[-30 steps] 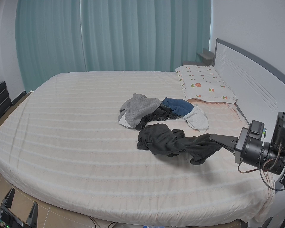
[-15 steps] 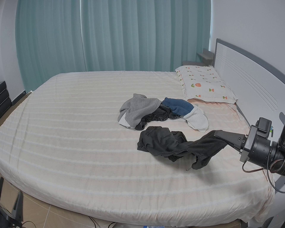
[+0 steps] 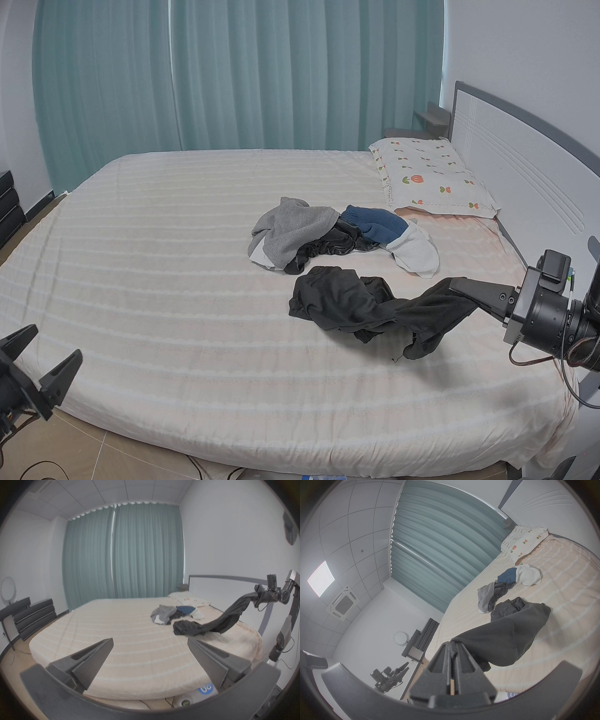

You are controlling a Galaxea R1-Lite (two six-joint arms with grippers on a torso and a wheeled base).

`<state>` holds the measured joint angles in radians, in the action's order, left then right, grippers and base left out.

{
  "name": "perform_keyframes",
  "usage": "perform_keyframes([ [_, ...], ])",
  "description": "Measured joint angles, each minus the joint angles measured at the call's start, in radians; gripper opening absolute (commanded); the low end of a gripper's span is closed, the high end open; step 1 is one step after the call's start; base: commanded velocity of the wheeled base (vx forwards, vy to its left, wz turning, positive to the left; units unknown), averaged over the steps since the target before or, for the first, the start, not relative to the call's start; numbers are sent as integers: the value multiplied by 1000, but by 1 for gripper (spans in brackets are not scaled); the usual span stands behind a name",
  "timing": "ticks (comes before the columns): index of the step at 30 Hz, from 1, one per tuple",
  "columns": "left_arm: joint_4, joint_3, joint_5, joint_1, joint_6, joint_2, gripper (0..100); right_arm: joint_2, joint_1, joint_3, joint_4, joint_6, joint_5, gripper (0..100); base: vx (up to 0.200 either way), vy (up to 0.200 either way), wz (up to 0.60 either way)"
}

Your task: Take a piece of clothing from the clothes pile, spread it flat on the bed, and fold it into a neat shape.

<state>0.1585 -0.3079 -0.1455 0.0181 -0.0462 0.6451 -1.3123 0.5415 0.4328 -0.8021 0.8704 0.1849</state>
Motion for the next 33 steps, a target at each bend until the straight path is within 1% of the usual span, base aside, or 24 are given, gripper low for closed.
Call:
perform_keyframes([
  [4, 65, -15, 12, 49, -16, 192, 100, -1, -4, 0, -2, -2, 0, 0, 0, 0, 0],
  [7, 143, -27, 51, 104, -23, 341, 100, -1, -9, 0, -2, -8, 0, 0, 0, 0, 0],
  [9, 215, -34, 87, 143, -26, 439, 100, -1, -12, -1, -2, -12, 0, 0, 0, 0, 0],
  [14, 450, -53, 169, 251, -25, 693, 100, -3, -20, -3, -3, -20, 0, 0, 0, 0, 0],
  [18, 566, -80, 204, 330, -11, 880, 100, 0, -27, -4, -2, -23, 0, 0, 0, 0, 0],
  [21, 634, -126, 231, 387, 14, 1018, 100, 6, -34, -5, -2, -24, 0, 0, 0, 0, 0],
  [26, 770, -242, 304, 487, 60, 1239, 100, 18, -49, -6, -1, -25, -1, 0, 0, 0, 0],
  [33, 902, -381, 349, 590, 87, 1472, 100, 23, -60, -6, 0, -24, -1, 0, 0, 0, 0],
])
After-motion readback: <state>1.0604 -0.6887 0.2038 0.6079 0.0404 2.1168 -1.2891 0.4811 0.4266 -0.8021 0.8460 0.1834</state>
